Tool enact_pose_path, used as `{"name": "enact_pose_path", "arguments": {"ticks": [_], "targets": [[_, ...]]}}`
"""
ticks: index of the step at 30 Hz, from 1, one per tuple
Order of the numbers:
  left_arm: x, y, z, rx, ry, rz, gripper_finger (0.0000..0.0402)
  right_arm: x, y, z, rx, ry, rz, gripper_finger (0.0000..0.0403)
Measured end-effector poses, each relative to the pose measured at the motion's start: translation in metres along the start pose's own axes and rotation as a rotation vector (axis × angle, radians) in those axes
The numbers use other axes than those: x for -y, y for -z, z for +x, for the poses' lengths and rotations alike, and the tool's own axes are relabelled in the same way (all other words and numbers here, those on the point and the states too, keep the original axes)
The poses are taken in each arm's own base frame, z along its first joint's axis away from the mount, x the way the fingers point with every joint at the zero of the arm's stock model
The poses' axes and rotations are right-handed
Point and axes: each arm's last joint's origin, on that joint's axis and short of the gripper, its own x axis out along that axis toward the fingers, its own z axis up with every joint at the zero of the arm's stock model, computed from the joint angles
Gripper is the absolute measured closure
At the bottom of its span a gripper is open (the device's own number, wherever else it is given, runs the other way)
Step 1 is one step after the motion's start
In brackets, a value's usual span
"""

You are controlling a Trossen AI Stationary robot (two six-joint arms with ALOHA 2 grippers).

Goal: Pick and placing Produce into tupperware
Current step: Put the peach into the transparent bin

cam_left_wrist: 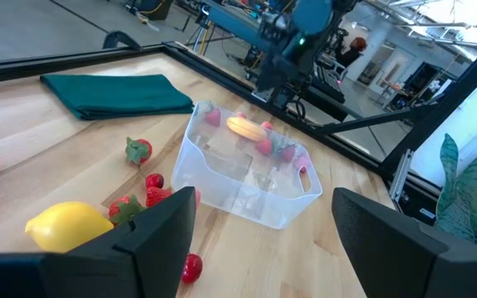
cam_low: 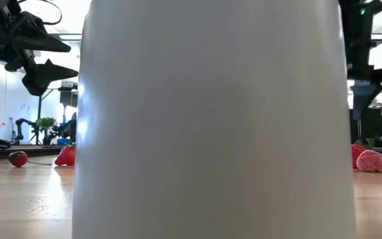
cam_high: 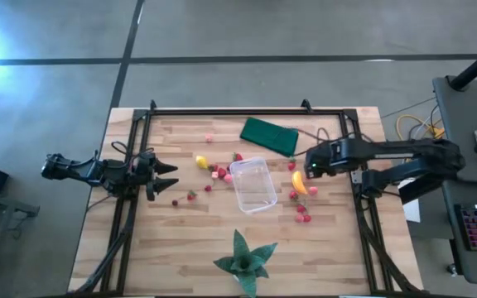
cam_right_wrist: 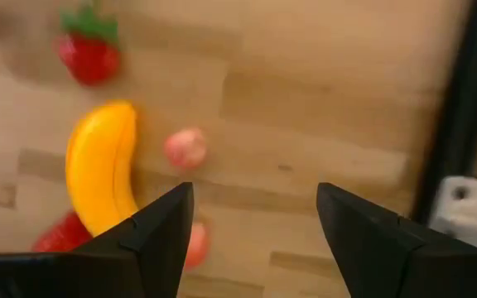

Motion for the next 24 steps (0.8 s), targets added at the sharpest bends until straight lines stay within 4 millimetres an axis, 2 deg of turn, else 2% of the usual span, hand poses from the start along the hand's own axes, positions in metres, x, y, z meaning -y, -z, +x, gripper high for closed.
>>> {"name": "enact_pose_path", "arguments": {"ticks": [5,13,24], "targets": [[0.0,0.0,0.0,0.0,0.0,0.0,0.0132,-0.014,0.0,0.021,0.003,-0.098,0.02,0.0162],[0.0,0.0,0.0,0.0,0.0,0.0,0.0132,-0.016,0.004,0.048,-0.024,-0.023,0.075,0.0175],[0.0,0.0,0.0,0.0,0.0,0.0,0.0132,-0.03,0.003,0.071,-0.02,0.014,0.051,0.0177]]}}
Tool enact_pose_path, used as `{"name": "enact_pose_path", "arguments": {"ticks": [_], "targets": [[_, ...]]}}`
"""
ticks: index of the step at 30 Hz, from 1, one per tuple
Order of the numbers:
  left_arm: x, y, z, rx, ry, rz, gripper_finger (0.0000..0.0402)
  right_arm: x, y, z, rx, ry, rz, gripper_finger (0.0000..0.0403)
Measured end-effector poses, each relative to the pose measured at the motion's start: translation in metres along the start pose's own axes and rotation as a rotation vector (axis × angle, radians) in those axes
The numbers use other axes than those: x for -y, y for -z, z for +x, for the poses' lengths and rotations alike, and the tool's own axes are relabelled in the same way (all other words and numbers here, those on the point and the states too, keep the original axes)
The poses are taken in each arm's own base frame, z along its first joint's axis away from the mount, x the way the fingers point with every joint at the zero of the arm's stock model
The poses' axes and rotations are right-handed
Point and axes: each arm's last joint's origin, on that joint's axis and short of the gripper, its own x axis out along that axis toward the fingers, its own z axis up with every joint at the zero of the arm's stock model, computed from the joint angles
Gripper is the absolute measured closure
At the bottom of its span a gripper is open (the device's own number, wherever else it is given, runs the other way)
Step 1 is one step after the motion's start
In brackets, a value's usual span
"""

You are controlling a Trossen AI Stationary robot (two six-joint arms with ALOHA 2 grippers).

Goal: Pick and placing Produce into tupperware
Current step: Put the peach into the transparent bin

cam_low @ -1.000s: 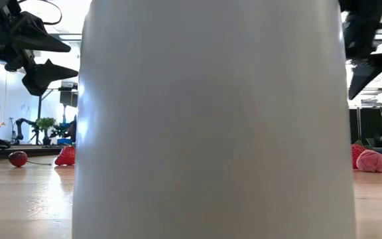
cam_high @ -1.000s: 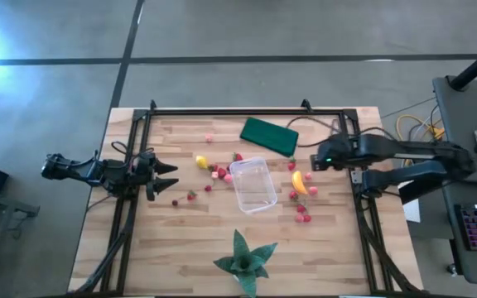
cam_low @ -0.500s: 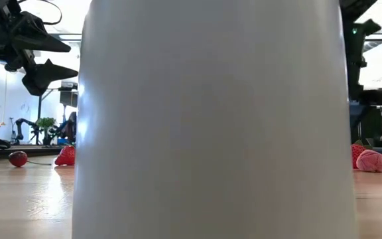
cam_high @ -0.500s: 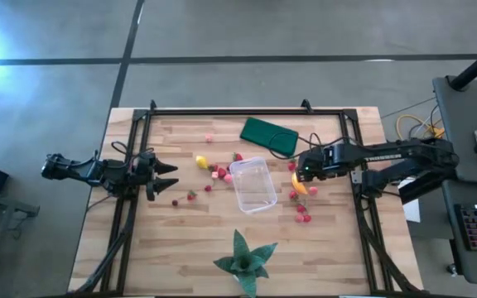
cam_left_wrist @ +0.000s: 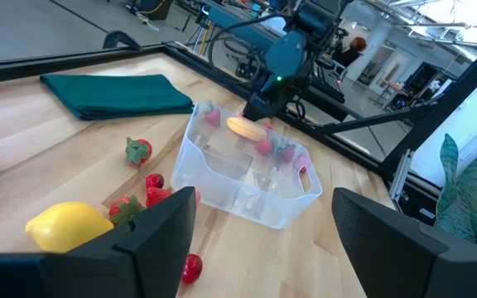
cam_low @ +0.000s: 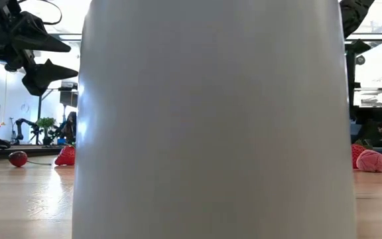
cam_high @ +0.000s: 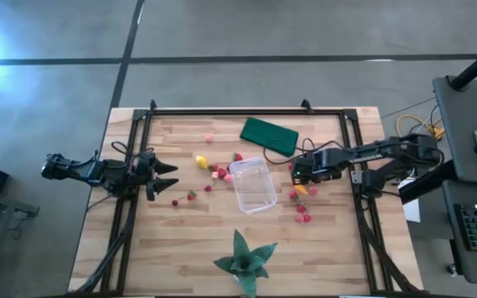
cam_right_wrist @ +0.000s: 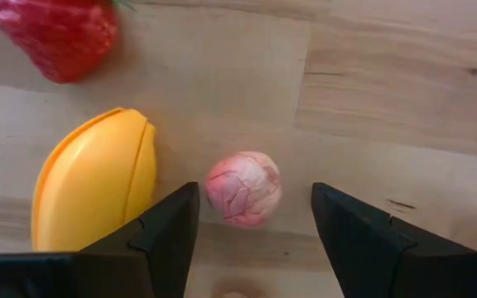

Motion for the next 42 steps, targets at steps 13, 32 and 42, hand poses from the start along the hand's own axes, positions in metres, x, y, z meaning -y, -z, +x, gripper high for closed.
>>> {"name": "enact_pose_path", "arguments": {"ticks": [13,32,42], "targets": [[0.0,0.0,0.0,0.0,0.0,0.0,0.0132,-0.004,-0.004,-0.001,0.082,0.01,-0.033,0.0247],[0.0,0.0,0.0,0.0,0.0,0.0,0.0132,-0.026,-0.011,-0.038,0.105,-0.152,-0.1,0.0323],[0.0,0.0,0.0,0.0,0.0,0.0,0.0132,-0.081,-0.032,-0.108,0.155,-0.421,-0.361,0.0319]]}}
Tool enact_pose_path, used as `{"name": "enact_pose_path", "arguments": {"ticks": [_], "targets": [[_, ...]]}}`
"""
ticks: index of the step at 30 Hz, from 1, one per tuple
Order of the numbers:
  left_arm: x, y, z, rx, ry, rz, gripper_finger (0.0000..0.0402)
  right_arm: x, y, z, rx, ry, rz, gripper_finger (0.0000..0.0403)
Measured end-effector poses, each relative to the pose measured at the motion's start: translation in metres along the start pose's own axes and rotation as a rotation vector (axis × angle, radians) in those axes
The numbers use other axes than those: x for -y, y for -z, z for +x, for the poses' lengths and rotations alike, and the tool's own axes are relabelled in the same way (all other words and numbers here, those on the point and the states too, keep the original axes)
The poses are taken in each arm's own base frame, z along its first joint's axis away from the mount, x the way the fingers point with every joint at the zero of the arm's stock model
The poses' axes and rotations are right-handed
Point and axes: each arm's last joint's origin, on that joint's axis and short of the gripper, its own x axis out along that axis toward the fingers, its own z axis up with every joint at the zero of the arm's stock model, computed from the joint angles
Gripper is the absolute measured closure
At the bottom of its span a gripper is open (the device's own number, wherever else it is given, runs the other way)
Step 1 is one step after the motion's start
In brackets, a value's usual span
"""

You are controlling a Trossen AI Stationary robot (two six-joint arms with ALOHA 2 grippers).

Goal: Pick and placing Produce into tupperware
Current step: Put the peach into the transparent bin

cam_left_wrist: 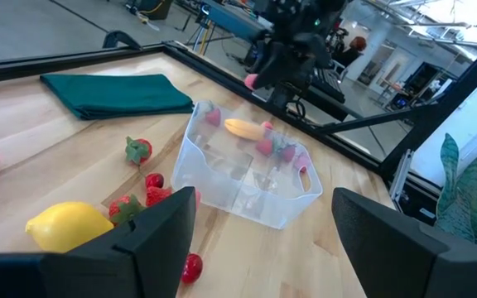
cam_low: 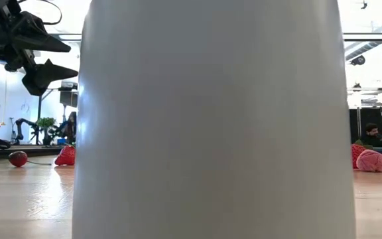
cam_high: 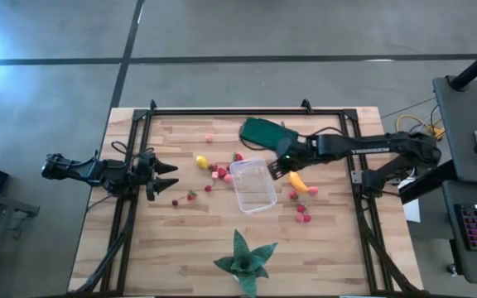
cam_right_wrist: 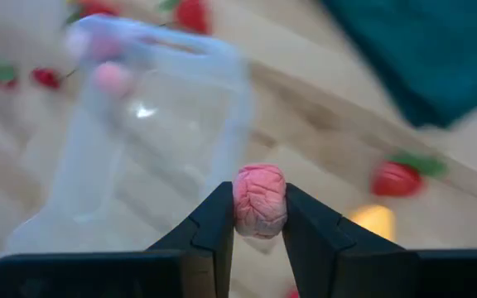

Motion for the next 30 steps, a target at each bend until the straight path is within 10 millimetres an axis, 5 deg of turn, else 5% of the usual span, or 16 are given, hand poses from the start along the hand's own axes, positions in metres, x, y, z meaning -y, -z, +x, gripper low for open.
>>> {"name": "enact_pose_path", "arguments": {"ticks": [8,15,22,30], "targets": [[0.0,0.0,0.0,0.0,0.0,0.0,0.0132,-0.051,-0.021,0.037,-0.104,-0.032,-0.243,0.0304],[0.0,0.0,0.0,0.0,0.0,0.0,0.0132,-0.079,-0.035,0.044,-0.114,-0.019,-0.378,0.0223],[0.0,0.0,0.0,0.0,0.0,0.0,0.0132,-0.091,-0.046,0.02,0.005,-0.016,-0.389,0.0145],[0.004,-0.007,0.0,0.069,0.031,-0.032,0.0132,-0.102,-0.062,-0.025,0.128,-0.101,-0.47,0.0118]]}}
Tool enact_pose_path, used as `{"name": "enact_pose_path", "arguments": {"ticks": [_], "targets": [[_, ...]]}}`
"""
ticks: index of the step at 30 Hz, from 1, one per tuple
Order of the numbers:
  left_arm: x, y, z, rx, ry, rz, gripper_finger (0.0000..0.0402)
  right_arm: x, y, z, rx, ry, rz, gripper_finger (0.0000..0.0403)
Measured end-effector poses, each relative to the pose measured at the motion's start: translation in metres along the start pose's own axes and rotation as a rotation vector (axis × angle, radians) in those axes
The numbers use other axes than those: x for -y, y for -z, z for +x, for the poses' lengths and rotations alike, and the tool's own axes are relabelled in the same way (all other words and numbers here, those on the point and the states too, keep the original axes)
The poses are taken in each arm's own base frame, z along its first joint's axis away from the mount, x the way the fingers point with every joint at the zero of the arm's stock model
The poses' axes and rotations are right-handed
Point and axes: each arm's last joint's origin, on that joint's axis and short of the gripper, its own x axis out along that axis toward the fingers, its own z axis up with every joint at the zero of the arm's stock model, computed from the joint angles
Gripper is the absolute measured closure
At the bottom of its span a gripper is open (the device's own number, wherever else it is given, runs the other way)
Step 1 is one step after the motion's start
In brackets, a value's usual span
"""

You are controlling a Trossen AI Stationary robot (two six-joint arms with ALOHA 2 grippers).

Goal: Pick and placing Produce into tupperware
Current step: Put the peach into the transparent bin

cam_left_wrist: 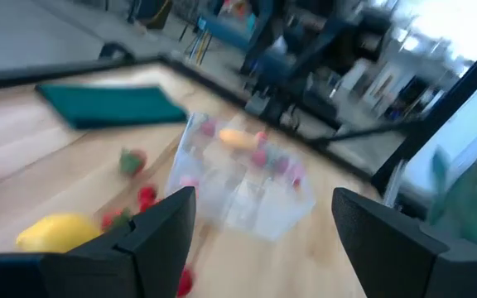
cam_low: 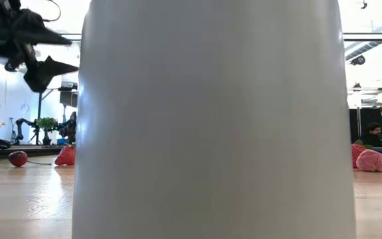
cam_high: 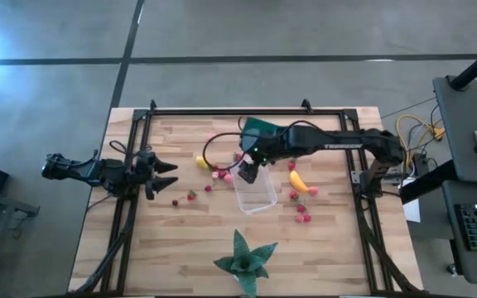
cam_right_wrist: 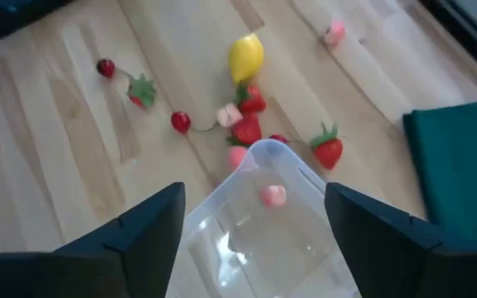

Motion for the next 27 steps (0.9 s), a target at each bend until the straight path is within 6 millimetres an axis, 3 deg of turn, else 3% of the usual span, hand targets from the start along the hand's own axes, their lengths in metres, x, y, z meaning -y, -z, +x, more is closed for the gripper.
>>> {"name": "enact_pose_path", "arguments": {"ticks": [5,10,12,16,18,22,27], "targets": [[0.009,-0.016,-0.002,0.157,0.09,-0.077,0.0132,-0.005,-0.009,-0.019,0.062,-0.038,0.071,0.0119],[0.015,-0.033,-0.006,0.345,0.114,-0.099,0.0132,-0.009,-0.009,-0.02,0.069,-0.049,0.087,0.0121],[0.016,-0.041,-0.009,0.451,0.054,-0.064,0.0132,-0.009,-0.01,-0.02,0.075,-0.053,0.113,0.0119],[0.017,-0.061,-0.02,0.686,-0.012,-0.207,0.0132,-0.008,-0.011,-0.022,0.079,-0.051,0.118,0.0115],[0.017,-0.066,-0.023,0.749,-0.1,-0.143,0.0132,-0.004,-0.013,-0.026,0.091,-0.042,0.121,0.0115],[0.02,-0.074,-0.021,0.731,-0.253,0.002,0.0132,0.008,-0.017,-0.039,0.129,0.018,0.105,0.0118],[0.032,-0.079,0.0,0.5,-0.359,0.143,0.0132,0.031,-0.017,-0.057,0.139,0.133,0.092,0.0117]]}}
